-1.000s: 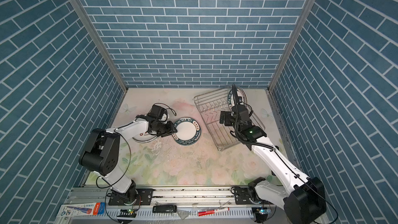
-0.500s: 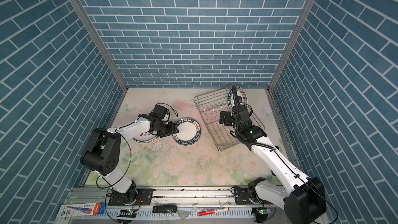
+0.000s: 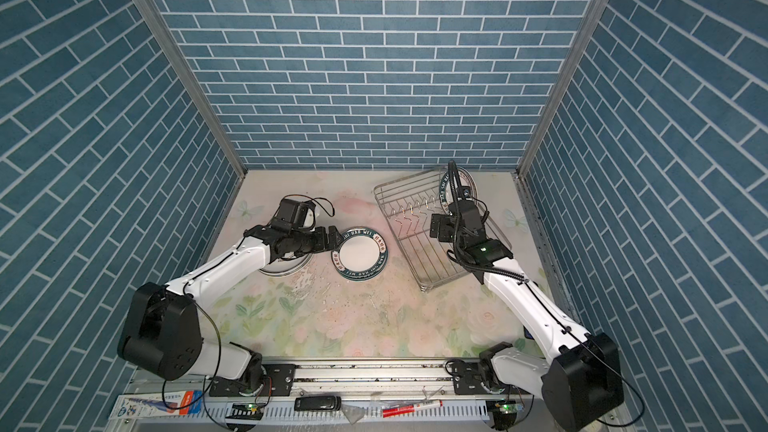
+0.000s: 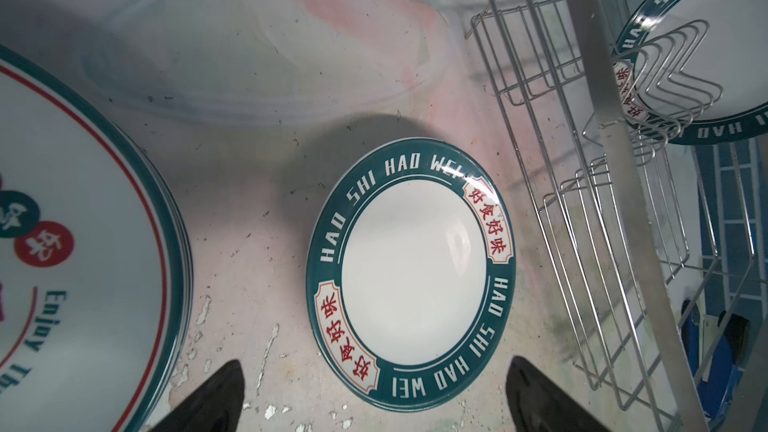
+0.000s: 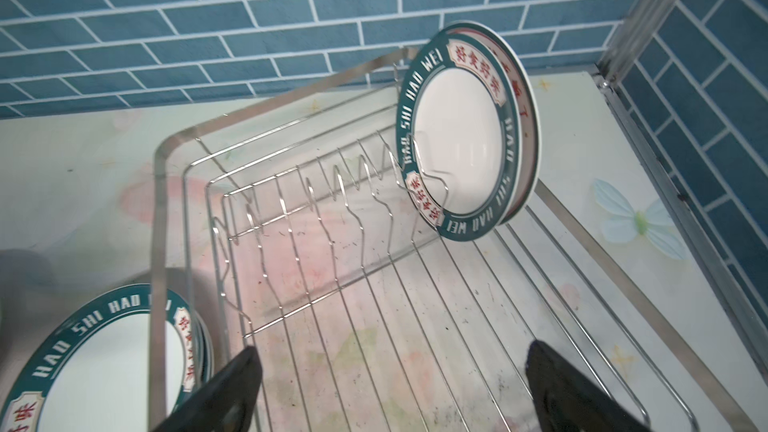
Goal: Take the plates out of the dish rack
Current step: 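Open the left gripper and raise it off the plate, then move the right gripper to the last green-rimmed plate in the rack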
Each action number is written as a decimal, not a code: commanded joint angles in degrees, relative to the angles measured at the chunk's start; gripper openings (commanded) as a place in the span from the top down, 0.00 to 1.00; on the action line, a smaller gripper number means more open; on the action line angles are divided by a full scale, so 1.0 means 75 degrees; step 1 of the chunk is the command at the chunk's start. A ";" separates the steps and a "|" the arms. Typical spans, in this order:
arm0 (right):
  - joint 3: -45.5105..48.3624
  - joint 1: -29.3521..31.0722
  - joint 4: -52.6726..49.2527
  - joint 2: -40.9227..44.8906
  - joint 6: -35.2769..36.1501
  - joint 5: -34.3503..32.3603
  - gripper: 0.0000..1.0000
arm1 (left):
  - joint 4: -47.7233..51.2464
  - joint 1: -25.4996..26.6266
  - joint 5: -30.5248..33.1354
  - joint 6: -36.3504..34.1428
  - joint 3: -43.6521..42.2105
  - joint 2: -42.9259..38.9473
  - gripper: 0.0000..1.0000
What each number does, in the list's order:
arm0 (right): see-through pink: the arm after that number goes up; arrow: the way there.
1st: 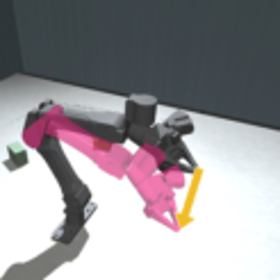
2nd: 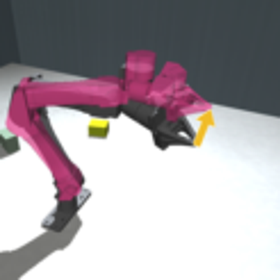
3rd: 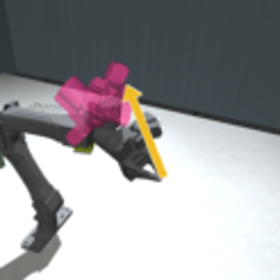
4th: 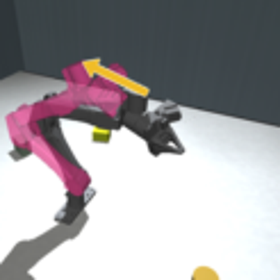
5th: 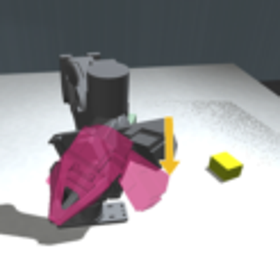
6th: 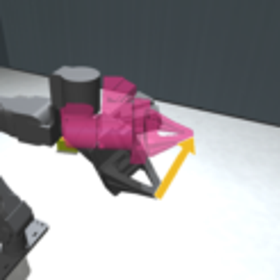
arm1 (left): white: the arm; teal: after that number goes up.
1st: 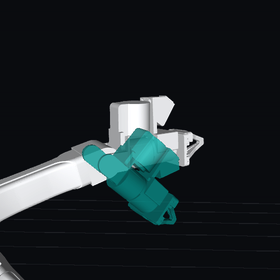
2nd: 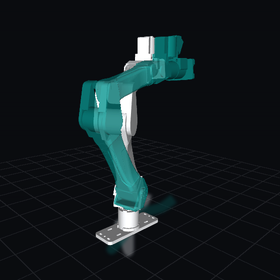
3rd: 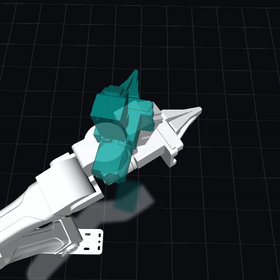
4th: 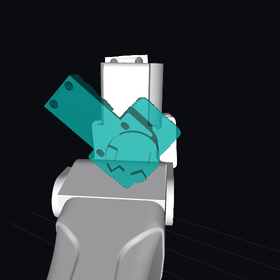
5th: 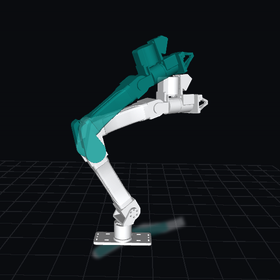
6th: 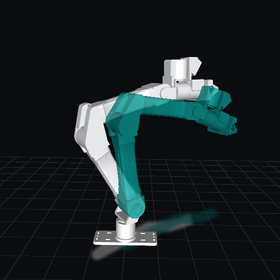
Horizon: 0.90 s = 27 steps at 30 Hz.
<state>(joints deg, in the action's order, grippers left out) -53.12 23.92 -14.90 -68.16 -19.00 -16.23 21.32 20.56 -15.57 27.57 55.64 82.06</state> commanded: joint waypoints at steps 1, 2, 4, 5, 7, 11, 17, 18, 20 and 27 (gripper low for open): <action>-0.0774 -0.0438 -0.0254 -0.0388 0.0120 0.0039 0.01 | -0.0162 0.0013 0.0219 -0.0075 -0.0185 -0.0215 0.01; -0.0947 -0.0568 -0.0274 -0.0557 0.0133 0.0102 0.02 | -0.0192 0.0013 0.0247 -0.0061 -0.0210 -0.0273 0.01; -0.1271 -0.0730 -0.0301 -0.0910 0.0143 0.0213 0.05 | -0.0179 0.0013 0.0303 0.0014 -0.0217 -0.0375 0.01; -0.1469 -0.0792 -0.0342 -0.1121 0.0140 0.0264 0.06 | -0.0128 0.0013 0.0410 0.0108 -0.0223 -0.0418 0.01; -0.1785 -0.0855 -0.0375 -0.1525 0.0119 0.0377 0.08 | -0.0162 0.0013 0.0364 0.0170 -0.0255 -0.0546 0.01; -0.2252 -0.0982 -0.0232 -0.2248 0.0084 0.0592 0.11 | -0.0213 0.0009 0.0415 0.0315 -0.0293 -0.0745 0.01; -0.3021 -0.1147 -0.0407 -0.3198 0.0277 0.0585 0.14 | -0.0355 0.0012 0.0702 0.0553 -0.0396 -0.0761 0.01; -0.3088 -0.1179 -0.0432 -0.3294 0.0301 0.0565 0.14 | -0.0366 0.0013 0.0655 0.0546 -0.0399 -0.0766 0.01; -0.3182 -0.1254 -0.0446 -0.3448 0.0330 0.0652 0.15 | -0.0371 0.0012 0.0641 0.0526 -0.0387 -0.0769 0.01; -0.3223 -0.1458 -0.0527 -0.3529 0.0407 0.0785 0.16 | -0.0369 0.0013 0.0675 0.0572 -0.0381 -0.0759 0.01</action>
<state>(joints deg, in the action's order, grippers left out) -74.52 13.58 -17.61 -94.11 -17.89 -11.38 18.59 20.56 -11.38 31.48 53.32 76.82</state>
